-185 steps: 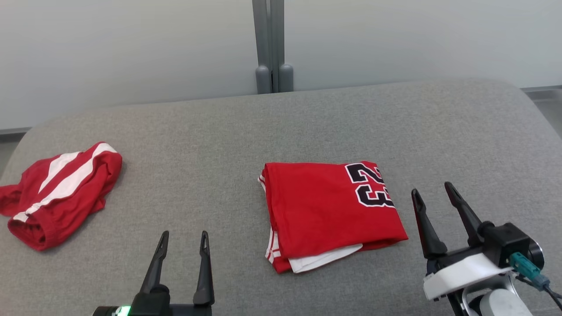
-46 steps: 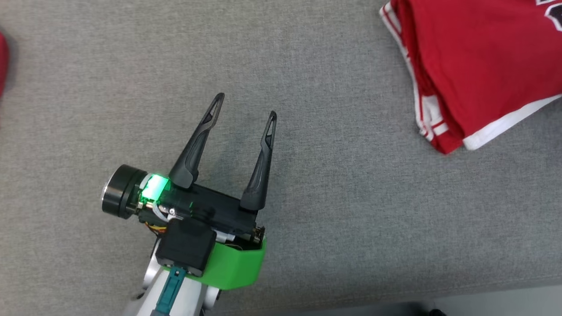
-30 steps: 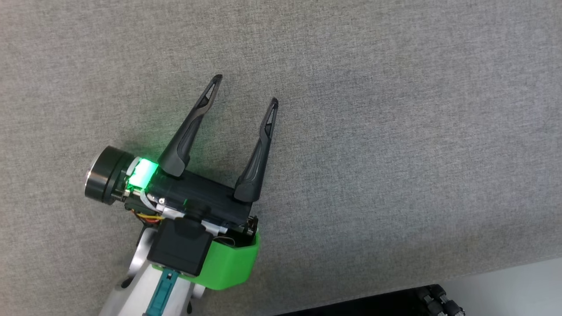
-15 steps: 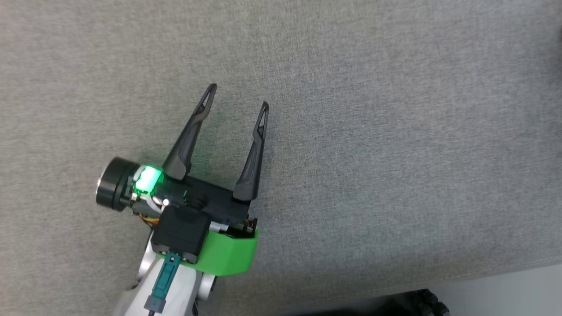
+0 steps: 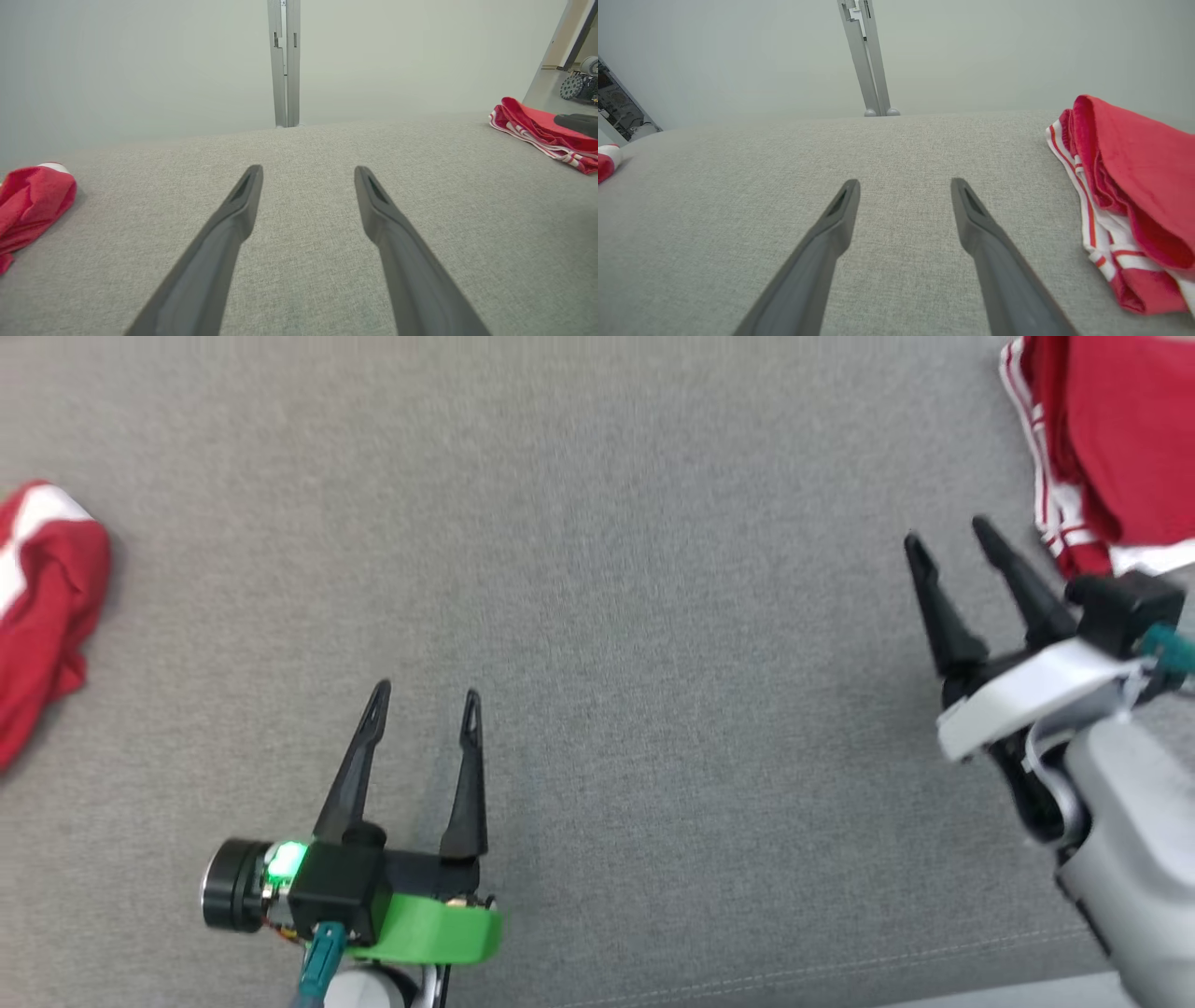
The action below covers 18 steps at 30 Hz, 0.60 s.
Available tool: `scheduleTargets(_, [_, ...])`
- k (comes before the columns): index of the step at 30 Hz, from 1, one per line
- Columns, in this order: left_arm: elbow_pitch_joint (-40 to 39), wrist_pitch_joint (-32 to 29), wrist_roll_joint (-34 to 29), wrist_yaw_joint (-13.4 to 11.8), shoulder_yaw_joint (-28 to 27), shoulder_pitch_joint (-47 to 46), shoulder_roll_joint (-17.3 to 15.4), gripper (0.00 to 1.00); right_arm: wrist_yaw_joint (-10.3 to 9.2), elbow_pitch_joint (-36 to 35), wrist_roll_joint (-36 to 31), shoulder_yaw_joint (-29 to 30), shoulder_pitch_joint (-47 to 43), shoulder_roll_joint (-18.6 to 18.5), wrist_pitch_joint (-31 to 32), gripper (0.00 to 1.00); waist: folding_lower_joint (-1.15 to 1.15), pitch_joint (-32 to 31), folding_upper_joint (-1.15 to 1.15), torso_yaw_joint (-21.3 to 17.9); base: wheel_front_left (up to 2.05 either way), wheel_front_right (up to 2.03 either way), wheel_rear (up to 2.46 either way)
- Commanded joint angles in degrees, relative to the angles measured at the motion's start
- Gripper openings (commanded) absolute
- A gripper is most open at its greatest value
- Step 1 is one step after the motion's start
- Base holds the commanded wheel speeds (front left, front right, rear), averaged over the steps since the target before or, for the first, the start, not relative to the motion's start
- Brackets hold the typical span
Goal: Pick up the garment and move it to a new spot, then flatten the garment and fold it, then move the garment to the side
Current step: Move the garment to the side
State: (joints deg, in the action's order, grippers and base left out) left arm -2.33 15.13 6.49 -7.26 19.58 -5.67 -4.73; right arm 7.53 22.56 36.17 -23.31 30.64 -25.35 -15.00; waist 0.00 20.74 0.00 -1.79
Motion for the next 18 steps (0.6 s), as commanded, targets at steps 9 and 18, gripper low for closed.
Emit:
scheduleTargets(9, [2.5, 0.0, 1.2, 0.1, -4.7, 8.8, 1.2, 1.0, -0.09, -9.2, -17.0, 11.0, -19.4, 12.1, -0.2, 1.0, 0.0, -19.7, 0.0, 2.8, 0.0, 0.0, 0.0])
scheduleTargets(18, [0.2, 0.0, -1.0, 2.3, -7.7, 14.8, 1.6, 1.0, -0.09, -16.5, -23.0, 16.2, -31.1, 18.5, -0.2, 1.0, 0.0, -23.3, 0.0, 4.2, 0.0, 0.0, 0.0])
